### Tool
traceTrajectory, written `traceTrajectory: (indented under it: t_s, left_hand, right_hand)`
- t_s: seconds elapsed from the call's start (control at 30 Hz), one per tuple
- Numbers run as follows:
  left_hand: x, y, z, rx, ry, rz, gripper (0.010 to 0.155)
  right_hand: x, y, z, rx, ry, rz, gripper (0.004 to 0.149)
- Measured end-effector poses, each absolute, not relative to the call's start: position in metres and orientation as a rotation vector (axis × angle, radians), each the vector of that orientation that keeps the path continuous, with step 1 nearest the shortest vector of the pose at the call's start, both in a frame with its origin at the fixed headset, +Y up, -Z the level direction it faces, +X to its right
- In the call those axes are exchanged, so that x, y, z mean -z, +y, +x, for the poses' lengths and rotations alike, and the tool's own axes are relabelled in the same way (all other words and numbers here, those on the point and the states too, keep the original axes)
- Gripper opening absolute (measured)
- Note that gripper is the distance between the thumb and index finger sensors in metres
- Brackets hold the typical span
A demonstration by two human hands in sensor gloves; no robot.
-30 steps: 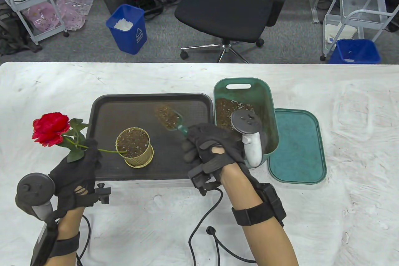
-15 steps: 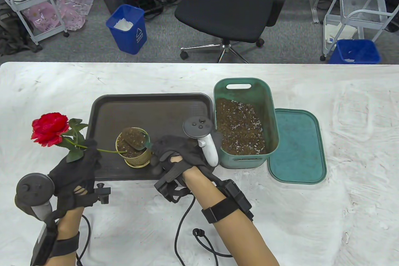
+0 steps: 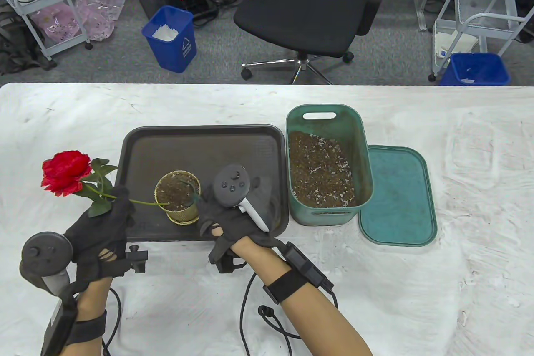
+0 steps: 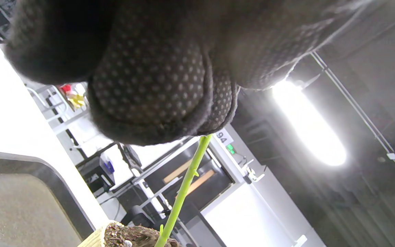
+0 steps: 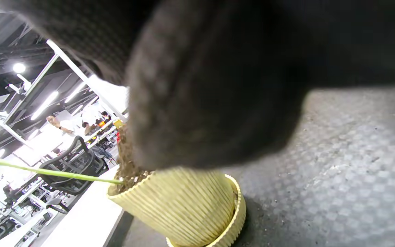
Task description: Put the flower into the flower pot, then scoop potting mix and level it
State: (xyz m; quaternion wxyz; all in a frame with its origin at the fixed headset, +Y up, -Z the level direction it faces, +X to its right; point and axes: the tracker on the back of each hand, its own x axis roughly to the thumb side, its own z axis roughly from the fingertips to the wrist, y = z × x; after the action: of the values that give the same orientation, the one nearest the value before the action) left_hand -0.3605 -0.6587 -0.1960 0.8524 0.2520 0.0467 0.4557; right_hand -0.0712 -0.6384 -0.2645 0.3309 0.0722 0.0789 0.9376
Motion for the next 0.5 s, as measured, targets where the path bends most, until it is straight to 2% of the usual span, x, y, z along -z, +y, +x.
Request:
traceTrajectory:
  t_s: [0.2,0.5]
  left_hand:
    - [0.1961,-0.6588,-0.3608,-0.958,0.096,0.530,0.041]
    - [0.1963,-0.6590,-0.3608,-0.958,0.091,0.530,0.041]
  right_hand:
    - [0.2552,-0.6396,-0.0737,-2.466,0.113,0.228,0.048]
    - [0.2563,-0.6394,-0.0671,-2.452,0.084,0.204,0.049]
